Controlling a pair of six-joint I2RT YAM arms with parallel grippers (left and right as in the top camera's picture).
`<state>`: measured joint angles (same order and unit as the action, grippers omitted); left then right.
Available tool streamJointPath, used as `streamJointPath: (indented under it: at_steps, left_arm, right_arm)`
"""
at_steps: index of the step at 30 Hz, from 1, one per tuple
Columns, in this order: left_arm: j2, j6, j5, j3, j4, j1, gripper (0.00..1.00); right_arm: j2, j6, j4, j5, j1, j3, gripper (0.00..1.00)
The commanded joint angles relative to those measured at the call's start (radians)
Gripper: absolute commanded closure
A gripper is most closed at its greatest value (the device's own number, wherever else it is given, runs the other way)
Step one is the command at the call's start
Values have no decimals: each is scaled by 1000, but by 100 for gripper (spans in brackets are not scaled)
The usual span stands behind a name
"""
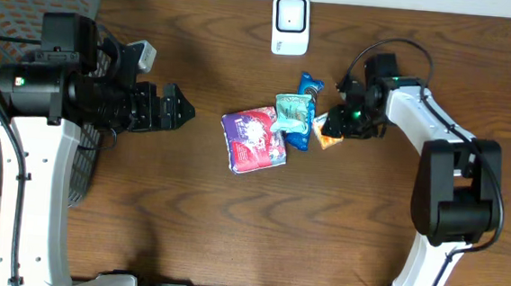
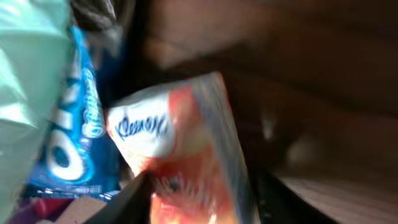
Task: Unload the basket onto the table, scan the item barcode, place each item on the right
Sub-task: 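Reach the right gripper to the orange Kleenex box and grasp it, then carry the orange box to the white scanner and hold it there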
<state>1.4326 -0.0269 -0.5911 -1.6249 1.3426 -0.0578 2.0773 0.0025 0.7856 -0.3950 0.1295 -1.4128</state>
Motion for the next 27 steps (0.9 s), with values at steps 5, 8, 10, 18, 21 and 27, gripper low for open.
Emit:
streamJointPath:
  at_steps: [5, 8, 10, 18, 21, 27]
  left_arm:
    - [4, -10, 9, 6, 3, 2, 2]
    - [4, -10, 9, 6, 3, 2, 2]
    - [4, -10, 9, 6, 3, 2, 2]
    - [4, -10, 9, 6, 3, 2, 2]
    - [4, -10, 9, 6, 3, 2, 2]
    - [4, -10, 9, 6, 3, 2, 2]
  right_arm:
    - [0, -14, 27, -74, 3, -8, 81]
    - [0, 10, 39, -123, 2, -11, 99]
    - [-4, 32, 51, -155, -5, -18, 99]
    - [-11, 45, 153, -528, -85, -113, 99]
    - [-11, 80, 174, -616, -112, -153, 99]
    - [-12, 229, 194, -238, -97, -294, 99]
